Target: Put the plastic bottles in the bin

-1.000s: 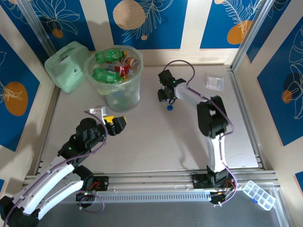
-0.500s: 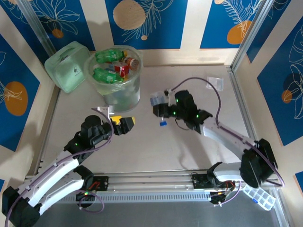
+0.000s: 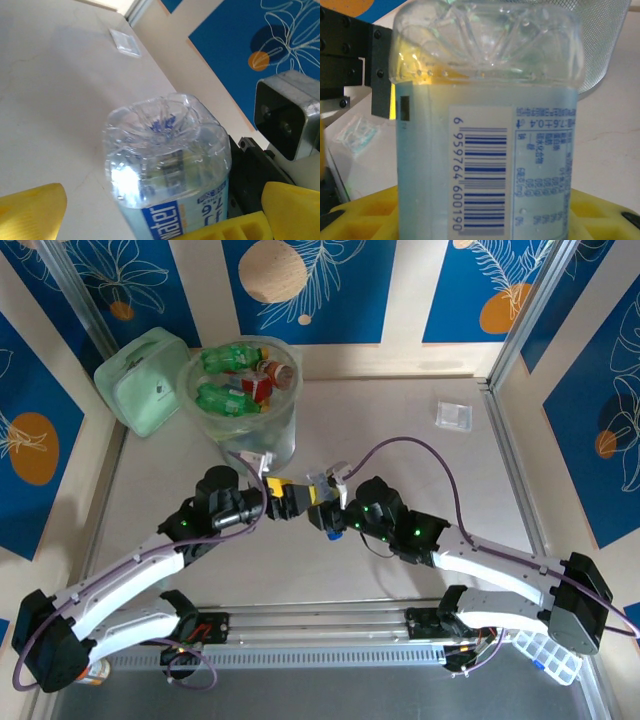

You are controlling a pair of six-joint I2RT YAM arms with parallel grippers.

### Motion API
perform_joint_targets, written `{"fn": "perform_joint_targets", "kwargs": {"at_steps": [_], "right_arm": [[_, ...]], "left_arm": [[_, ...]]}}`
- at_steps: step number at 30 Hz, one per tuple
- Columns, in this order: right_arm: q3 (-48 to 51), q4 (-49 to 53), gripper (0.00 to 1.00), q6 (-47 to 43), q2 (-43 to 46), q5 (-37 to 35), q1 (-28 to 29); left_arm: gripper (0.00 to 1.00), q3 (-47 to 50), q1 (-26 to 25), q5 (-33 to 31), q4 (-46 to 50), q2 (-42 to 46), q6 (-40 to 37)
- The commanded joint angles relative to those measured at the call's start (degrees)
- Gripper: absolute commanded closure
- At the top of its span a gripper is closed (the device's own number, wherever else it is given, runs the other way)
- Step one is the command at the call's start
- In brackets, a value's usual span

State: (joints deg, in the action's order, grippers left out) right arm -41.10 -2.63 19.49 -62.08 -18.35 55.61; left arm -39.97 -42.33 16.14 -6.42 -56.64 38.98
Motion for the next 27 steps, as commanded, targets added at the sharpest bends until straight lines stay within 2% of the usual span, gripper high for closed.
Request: {"fn": "perform_joint_targets", "kwargs": {"at_steps": [1, 6, 9, 14, 18, 19, 22, 23, 25, 27], "right_arm": [[0.25, -2.14, 0.48, -2.43, 0.34, -5.62, 1.49], [0.42, -2.25, 0.48, -3.11, 0.82, -7.92, 2.92], [0.58, -2.36, 0.49, -3.39, 1.07, -8.18, 3.56], [1.26, -3.05, 0.49, -3.71, 1.95, -10.05, 4.94], [1.64, -2.95, 0.49, -2.66, 2.41, -11.71, 4.73], [1.43, -2.57, 0.46, -2.39, 2.38, -11.56, 4.77], [0.5, -1.2, 0.17, -1.94, 2.53, -11.05, 4.95], [0.46, -1.01, 0.1, -1.87, 3.02, -10.94, 5.16], [1.15, -1.76, 0.06, -2.16, 4.96, -9.78, 5.46], [2.46, -2.81, 0.06, -2.59, 7.86, -8.06, 5.81]], "left_arm": [[0.0, -2.65, -1.94, -3.64, -0.75, -1.76, 0.87], [0.06, -2.93, -3.8, -6.2, -3.5, -5.08, 2.97], [0.17, -4.68, -4.77, -7.05, -3.63, -7.41, 2.8], [0.44, -6.43, -5.21, -8.87, -2.73, -8.33, 2.68], [0.53, -7.08, -5.87, -9.99, -1.82, -7.63, 1.97], [0.54, -7.57, -6.0, -10.07, -1.03, -7.56, 1.49], [0.56, -10.47, -6.1, -11.86, 4.14, -7.31, -0.67], [0.56, -11.96, -6.16, -12.87, 6.66, -6.9, -1.97], [0.55, -15.87, -6.11, -15.79, 12.14, -5.85, -5.17], [0.55, -21.25, -6.13, -20.36, 19.4, -4.94, -9.7]]}}
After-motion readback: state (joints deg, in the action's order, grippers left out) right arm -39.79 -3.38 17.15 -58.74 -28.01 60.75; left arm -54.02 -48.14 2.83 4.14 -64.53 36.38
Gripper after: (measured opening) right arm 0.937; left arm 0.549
